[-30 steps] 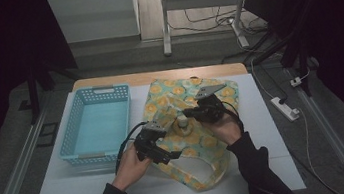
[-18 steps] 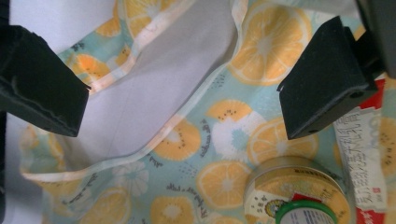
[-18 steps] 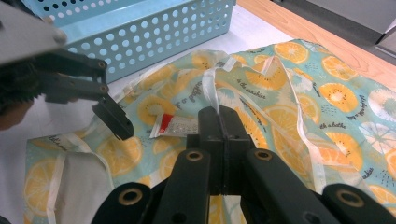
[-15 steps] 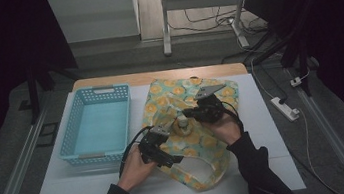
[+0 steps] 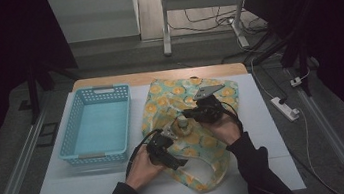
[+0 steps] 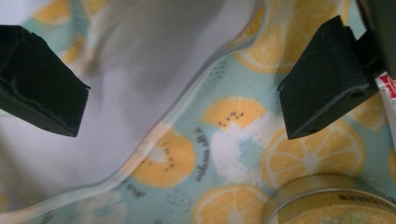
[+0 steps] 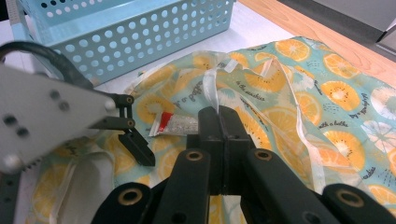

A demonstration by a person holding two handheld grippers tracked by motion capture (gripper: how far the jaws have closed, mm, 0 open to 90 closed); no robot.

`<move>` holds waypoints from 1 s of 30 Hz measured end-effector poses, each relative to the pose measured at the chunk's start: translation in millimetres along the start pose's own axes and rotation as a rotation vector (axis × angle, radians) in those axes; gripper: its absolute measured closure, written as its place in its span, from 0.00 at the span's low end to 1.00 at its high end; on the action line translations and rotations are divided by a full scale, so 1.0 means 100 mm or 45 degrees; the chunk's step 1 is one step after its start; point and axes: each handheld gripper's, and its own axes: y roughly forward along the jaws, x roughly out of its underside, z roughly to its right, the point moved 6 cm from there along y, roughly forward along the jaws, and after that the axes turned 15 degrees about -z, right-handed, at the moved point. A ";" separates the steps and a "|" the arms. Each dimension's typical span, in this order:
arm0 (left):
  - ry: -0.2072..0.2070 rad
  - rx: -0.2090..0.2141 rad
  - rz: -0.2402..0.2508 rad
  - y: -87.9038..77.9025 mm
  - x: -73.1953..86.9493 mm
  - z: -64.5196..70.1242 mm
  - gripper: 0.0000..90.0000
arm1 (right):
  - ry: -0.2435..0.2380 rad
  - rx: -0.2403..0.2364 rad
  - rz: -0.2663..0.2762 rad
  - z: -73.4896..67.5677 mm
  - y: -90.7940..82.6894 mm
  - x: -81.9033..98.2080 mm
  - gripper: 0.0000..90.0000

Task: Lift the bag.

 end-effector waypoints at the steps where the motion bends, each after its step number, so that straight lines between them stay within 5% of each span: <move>1: 0.008 -0.015 0.002 0.01 -0.01 0.00 0.02 | -0.001 0.000 -0.001 0.00 0.00 0.00 1.00; 5: 0.017 -0.065 -0.010 0.03 -0.03 -0.02 0.02 | -0.002 0.000 -0.001 0.00 0.00 0.00 1.00; 7: 0.058 -0.137 -0.037 0.04 -0.03 -0.02 0.05 | -0.002 0.001 0.000 0.00 0.00 0.00 1.00; 11: 0.057 -0.137 -0.048 0.01 -0.03 -0.04 0.11 | -0.001 0.001 0.000 0.00 0.00 0.00 1.00; 27: -0.072 -0.171 -0.043 -0.08 -0.04 -0.15 0.69 | -0.003 0.000 -0.002 -0.01 0.00 0.00 1.00; 30: -0.063 -0.148 -0.054 -0.08 -0.05 -0.13 0.82 | 0.000 -0.001 -0.005 -0.01 0.00 0.00 1.00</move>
